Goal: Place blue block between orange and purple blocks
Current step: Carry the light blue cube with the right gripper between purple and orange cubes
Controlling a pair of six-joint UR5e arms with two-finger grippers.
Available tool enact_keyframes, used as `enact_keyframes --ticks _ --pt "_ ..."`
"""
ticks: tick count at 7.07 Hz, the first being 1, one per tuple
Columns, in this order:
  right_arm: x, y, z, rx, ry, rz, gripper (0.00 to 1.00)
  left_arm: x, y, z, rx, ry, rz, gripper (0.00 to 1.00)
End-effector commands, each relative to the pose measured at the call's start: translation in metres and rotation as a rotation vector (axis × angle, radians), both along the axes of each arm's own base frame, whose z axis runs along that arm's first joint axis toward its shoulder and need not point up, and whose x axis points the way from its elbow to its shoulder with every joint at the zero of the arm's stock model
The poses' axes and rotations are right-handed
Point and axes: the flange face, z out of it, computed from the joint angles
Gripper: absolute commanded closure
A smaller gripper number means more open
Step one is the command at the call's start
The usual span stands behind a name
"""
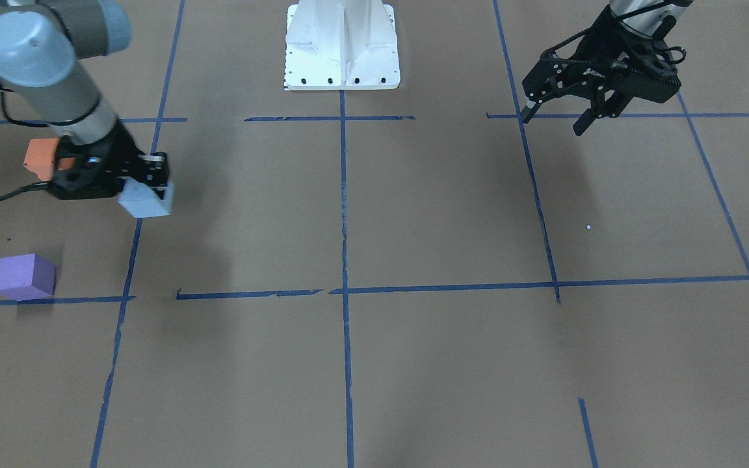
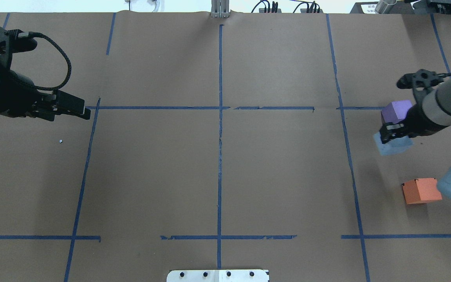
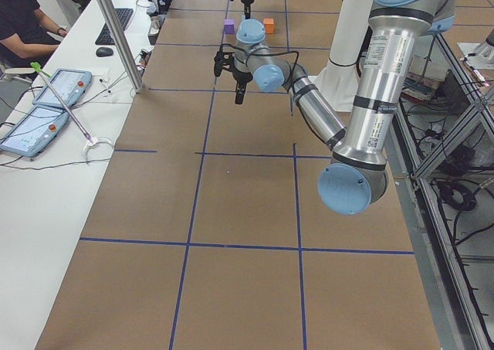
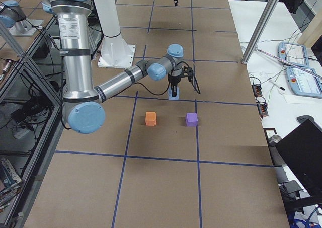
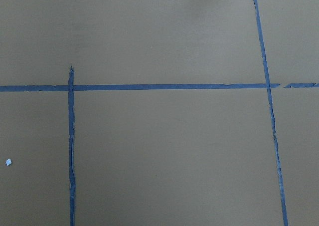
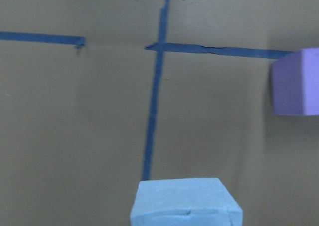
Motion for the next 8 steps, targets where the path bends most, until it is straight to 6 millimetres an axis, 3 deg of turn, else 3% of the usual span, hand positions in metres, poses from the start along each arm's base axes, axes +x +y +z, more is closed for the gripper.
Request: enact_keyframes --ticks 1,2,3,5,6,7,8 --pt "0.031 -0.003 0.063 -0.051 0.055 -0.023 0.96 0.001 0.000 0.000 0.001 0.000 0.000 0.00" --pt "0.026 -0.010 0.063 -0.054 0.053 -0.015 0.95 0.001 0.000 -0.001 0.001 0.001 -0.001 0.00" --pt "0.011 -0.030 0.067 -0.087 0.057 0.012 0.93 0.001 -0.001 -0.002 0.001 0.002 -0.002 0.00" --pt "0.002 -0.036 0.084 -0.120 0.076 0.011 0.89 0.000 -0.001 -0.003 0.002 0.003 -0.003 0.00" --pt "-0.007 -0.036 0.084 -0.118 0.077 -0.003 0.86 0.000 -0.001 -0.003 0.002 0.003 -0.003 0.00" --pt "-0.012 -0.034 0.092 -0.132 0.088 -0.012 0.80 0.000 -0.001 -0.003 0.002 0.003 -0.003 0.00" --pt "-0.014 -0.034 0.091 -0.130 0.087 -0.015 0.64 0.000 -0.001 -0.003 0.002 0.003 -0.003 0.00"
